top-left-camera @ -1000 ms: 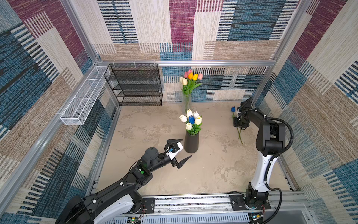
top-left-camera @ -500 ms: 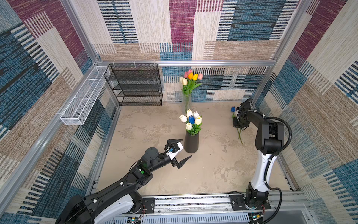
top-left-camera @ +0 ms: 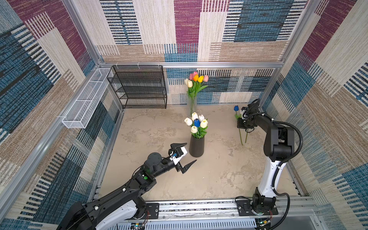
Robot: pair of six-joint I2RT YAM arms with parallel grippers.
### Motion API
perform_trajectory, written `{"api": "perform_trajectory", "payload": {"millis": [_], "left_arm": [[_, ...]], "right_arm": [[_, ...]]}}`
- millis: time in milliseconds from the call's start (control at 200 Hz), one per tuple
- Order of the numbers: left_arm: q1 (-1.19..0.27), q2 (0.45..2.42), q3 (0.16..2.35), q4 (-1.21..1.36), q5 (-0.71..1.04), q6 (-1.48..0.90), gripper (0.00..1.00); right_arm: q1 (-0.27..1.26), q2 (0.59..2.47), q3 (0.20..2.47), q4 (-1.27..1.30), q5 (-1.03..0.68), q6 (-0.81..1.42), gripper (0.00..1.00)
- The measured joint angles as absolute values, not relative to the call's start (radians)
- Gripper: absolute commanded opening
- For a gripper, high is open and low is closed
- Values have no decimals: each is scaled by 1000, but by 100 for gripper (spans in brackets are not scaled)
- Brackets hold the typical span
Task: Arrange the flowers into the vase
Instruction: 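Lift the blue tulip with the right gripper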
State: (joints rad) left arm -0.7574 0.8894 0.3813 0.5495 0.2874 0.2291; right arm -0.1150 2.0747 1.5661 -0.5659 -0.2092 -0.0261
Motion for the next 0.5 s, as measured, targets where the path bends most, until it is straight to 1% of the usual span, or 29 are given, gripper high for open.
{"api": "perform_trajectory", "payload": {"millis": [260, 391, 501], "left_arm": [[-757, 883, 374, 556, 268, 228, 97], [-757, 891, 374, 562, 259, 226, 97], [-757, 894, 371, 577, 238, 226, 97]], "right_arm": [[-115, 1945, 1462, -454, -304, 20, 0], [-114, 1836, 1374, -348, -405, 45, 0], [-109, 1697, 1264, -201, -518, 81, 0]]}}
